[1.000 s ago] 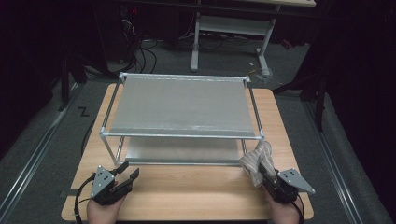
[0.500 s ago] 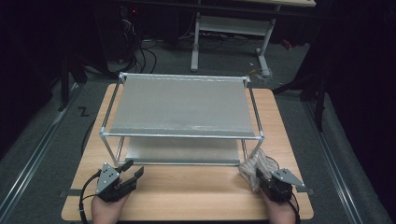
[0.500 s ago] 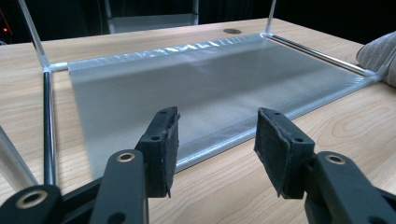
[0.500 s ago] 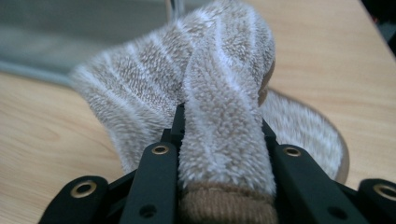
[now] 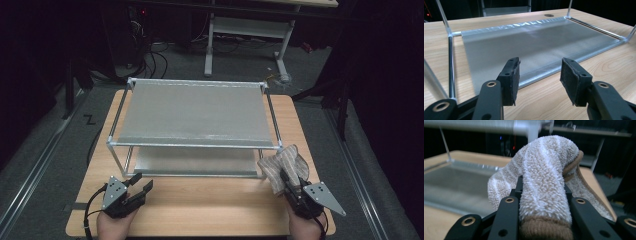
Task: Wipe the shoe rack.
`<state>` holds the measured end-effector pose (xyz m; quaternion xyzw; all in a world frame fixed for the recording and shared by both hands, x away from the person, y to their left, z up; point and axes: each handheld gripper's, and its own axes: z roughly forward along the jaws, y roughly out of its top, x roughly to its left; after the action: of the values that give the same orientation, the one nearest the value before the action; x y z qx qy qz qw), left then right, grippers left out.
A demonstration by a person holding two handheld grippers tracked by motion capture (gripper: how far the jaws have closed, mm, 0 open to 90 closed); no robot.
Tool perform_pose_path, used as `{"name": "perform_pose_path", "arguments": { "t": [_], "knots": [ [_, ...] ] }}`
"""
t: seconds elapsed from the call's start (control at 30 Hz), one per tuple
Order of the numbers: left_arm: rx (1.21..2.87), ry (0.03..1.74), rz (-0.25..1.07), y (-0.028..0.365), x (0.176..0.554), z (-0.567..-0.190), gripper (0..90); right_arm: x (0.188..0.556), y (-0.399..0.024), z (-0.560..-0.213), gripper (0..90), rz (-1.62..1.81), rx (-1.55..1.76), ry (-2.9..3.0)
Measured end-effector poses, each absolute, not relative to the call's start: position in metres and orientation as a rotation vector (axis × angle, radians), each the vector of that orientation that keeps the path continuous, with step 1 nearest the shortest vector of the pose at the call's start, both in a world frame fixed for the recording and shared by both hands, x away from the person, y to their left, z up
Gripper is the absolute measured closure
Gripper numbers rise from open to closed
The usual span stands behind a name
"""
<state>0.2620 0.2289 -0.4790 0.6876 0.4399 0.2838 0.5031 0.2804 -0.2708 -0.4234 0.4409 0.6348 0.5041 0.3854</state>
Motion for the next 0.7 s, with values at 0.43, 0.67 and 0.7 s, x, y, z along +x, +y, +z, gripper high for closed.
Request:
{"name": "perform_pose_path", "arguments": {
  "t": [0.43, 0.67, 0.7],
  "knots": [
    [1.545, 1.246, 0.853, 0.276, 0.257, -0.473, 67.4, 0.299, -0.274, -0.453, 71.2, 1.197, 1.213, 1.760],
    [1.477, 1.326, 0.939, 0.287, 0.258, -0.461, 63.2, 0.302, -0.277, -0.464, 71.2, 1.163, 1.246, 1.804],
    [1.480, 1.326, 0.933, 0.287, 0.261, -0.459, 62.6, 0.302, -0.276, -0.464, 71.2, 1.165, 1.245, 1.804]
  ]
}}
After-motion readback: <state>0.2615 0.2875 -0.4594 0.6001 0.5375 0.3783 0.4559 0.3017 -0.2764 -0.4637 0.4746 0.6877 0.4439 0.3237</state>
